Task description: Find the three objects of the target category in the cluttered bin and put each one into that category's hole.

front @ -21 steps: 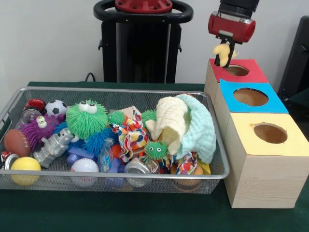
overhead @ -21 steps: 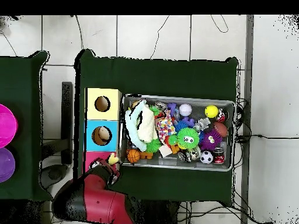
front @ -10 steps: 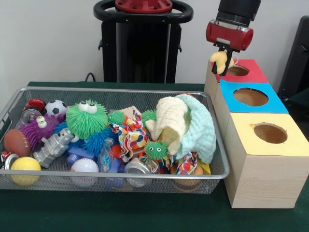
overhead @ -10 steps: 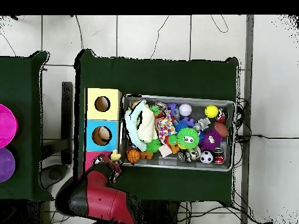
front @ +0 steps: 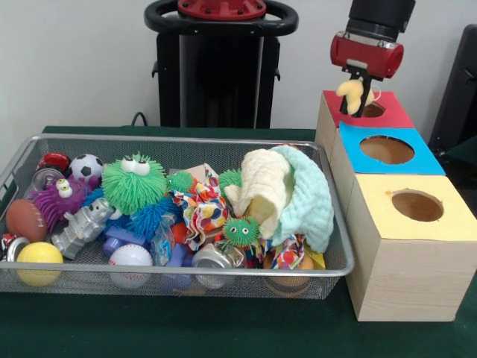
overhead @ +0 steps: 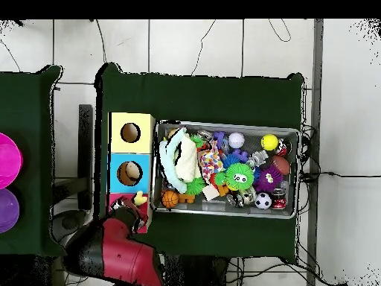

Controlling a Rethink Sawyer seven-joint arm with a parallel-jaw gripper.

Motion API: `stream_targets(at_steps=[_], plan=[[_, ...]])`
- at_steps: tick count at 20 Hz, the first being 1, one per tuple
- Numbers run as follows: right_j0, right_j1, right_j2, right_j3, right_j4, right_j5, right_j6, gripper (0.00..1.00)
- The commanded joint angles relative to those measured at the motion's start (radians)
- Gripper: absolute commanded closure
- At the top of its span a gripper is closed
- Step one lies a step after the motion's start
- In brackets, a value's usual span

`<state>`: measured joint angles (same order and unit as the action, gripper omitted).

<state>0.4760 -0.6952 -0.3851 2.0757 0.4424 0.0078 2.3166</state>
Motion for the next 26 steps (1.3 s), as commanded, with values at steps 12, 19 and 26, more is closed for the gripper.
stream_targets(at_steps=[12, 19, 26], plan=[[0.113, 0.072, -0.001, 0.004, 0.175, 0.089, 0.247, 1.0], [0.114, 0.075, -0.02, 0.018, 0.15, 0.12, 0.2, 1.0], [0.105, 0.078, -0.027, 0.022, 0.128, 0.154, 0.177, 1.0]])
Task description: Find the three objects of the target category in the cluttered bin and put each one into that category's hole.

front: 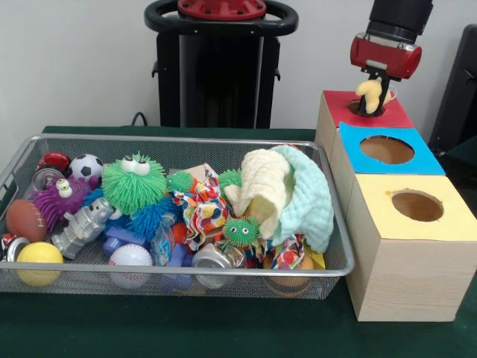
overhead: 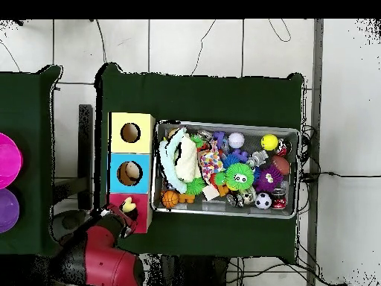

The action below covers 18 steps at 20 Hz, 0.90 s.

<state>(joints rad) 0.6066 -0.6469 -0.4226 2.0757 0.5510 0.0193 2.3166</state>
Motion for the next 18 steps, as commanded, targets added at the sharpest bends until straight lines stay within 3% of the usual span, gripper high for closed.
stream_targets(at_steps=[1, 9, 18], plan=[[-0.025, 0.029, 0.011, 0.023, 0.019, 0.145, 0.178, 1.0], [-0.028, 0.027, 0.039, 0.025, 0.022, 0.143, 0.188, 1.0], [-0.083, 0.001, 0.092, 0.05, 0.019, 0.157, 0.178, 1.0]])
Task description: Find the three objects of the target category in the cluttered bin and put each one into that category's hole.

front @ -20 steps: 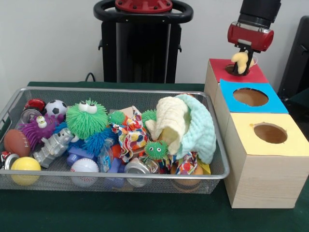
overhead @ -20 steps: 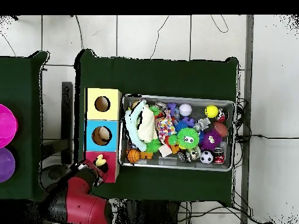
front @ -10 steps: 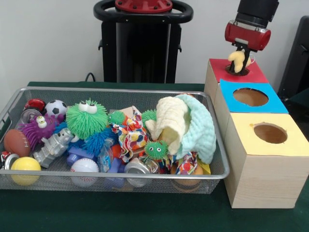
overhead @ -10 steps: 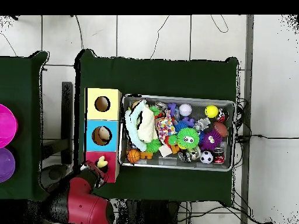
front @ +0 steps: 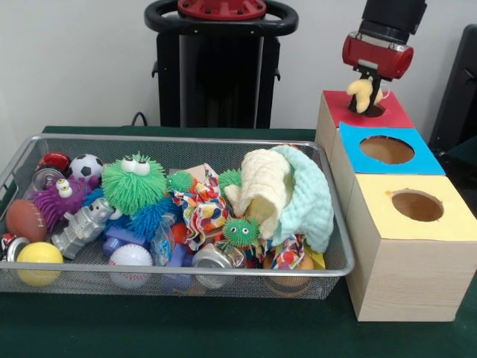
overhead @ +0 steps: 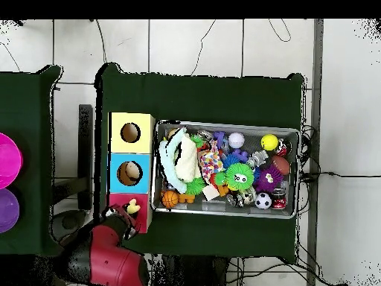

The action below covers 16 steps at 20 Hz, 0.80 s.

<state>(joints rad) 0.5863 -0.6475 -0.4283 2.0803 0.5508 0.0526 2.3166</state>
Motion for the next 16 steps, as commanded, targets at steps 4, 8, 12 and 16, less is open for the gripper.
stream_targets(at_steps=[4, 8, 12, 16], plan=[[-0.069, 0.0, 0.097, 0.046, 0.013, 0.16, 0.173, 1.0], [-0.064, 0.003, 0.092, 0.041, 0.005, 0.182, 0.171, 1.0], [-0.071, -0.004, 0.111, 0.048, 0.011, 0.171, 0.178, 1.0], [-0.06, -0.007, 0.112, 0.046, 0.019, 0.186, 0.192, 1.0]])
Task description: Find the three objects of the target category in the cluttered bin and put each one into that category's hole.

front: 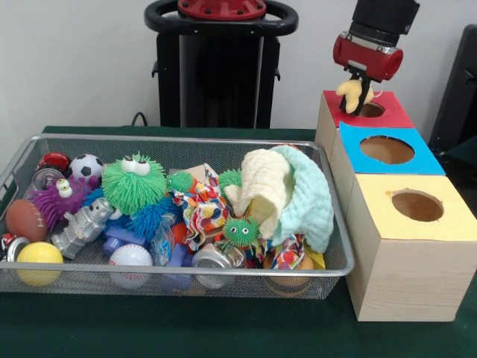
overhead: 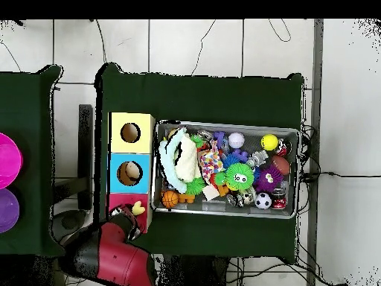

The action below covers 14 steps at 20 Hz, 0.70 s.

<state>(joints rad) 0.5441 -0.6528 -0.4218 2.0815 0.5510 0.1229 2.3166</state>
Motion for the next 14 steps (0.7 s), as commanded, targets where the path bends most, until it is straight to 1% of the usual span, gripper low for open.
stream_targets(at_steps=[1, 11, 14], plan=[[-0.018, -0.003, 0.105, 0.044, 0.02, 0.119, 0.194, 1.0], [-0.01, -0.011, 0.112, 0.042, 0.032, 0.129, 0.21, 1.0], [-0.026, -0.023, 0.136, 0.054, 0.04, 0.116, 0.212, 1.0]])
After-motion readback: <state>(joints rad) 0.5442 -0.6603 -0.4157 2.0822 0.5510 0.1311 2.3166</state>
